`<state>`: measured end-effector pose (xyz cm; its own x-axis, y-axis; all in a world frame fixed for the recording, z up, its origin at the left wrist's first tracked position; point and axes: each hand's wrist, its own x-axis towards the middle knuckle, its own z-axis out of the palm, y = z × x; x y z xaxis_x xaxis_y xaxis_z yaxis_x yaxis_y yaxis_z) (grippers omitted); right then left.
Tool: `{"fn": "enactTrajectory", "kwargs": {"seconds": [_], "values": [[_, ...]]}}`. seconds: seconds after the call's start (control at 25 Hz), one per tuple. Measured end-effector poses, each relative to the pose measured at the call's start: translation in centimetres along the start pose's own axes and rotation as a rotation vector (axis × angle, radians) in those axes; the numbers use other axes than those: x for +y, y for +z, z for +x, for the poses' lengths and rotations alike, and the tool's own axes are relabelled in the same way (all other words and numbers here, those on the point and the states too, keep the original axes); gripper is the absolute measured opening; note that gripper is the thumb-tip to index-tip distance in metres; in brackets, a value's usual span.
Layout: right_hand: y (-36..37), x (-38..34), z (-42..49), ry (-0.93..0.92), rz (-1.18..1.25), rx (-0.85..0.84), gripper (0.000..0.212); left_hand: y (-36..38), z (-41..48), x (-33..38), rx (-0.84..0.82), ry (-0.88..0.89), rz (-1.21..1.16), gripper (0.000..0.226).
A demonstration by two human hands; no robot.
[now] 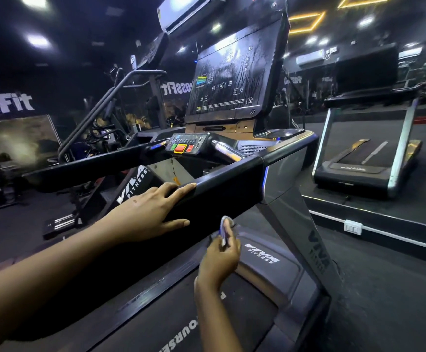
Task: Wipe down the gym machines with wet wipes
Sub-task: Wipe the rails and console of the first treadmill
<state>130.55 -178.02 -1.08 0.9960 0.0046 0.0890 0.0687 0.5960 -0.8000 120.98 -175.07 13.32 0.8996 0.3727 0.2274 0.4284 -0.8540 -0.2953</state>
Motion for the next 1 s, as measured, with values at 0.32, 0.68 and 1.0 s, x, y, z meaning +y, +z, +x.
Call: {"fn": "enactTrajectory", "kwargs": {"seconds": [0.32,0.68,1.0], "values": [[-1.6,-3.5,7.1,-0.283,-0.159,-0.106,0.033,0.1,-0.1,0.0,-0.006,-0.003,-0.004,0.084],[1.0,-2.0,4.3,-0.542,-0.332,-0.167,0.046,0.2,0.1,-0.2,-0.007,-0.009,-0.003,0.079],[0.2,-3.6,8.4,-0.576,-0.337,-0.129,0.04,0.0,0.0,-0.1,-0.006,-0.018,0.005,0.08]]}}
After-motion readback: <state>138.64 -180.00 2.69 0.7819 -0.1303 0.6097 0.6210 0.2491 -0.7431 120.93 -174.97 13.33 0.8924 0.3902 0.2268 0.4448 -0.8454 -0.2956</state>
